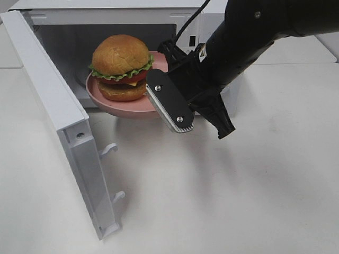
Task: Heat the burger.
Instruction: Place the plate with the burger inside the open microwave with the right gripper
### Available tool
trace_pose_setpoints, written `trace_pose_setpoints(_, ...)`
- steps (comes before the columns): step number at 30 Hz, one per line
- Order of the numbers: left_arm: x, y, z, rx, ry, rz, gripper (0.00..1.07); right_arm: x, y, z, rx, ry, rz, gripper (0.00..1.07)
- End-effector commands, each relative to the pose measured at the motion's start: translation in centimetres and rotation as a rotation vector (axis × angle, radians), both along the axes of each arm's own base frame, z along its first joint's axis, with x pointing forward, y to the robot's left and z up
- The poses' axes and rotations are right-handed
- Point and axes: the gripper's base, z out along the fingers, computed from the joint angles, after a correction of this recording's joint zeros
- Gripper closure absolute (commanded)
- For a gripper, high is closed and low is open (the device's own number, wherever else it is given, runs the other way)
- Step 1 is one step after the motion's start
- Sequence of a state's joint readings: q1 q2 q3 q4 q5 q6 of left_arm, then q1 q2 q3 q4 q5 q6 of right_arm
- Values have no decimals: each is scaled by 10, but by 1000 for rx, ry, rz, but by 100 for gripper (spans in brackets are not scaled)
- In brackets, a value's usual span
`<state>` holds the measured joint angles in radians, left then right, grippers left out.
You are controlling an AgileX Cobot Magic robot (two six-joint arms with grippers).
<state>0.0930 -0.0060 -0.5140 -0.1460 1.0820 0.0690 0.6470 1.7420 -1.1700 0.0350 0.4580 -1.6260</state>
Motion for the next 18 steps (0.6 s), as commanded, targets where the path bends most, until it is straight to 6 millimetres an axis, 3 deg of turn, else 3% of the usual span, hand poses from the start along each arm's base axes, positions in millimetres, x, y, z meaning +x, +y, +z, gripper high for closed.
trace_pose_setpoints(1, -2, 0, 1, 1, -30, 4, 9, 12, 8, 10, 69, -81, -6, 107)
trace_pose_setpoints(18, -2, 0, 1, 1, -30, 4, 9, 40, 28, 1, 94, -85, -49, 107)
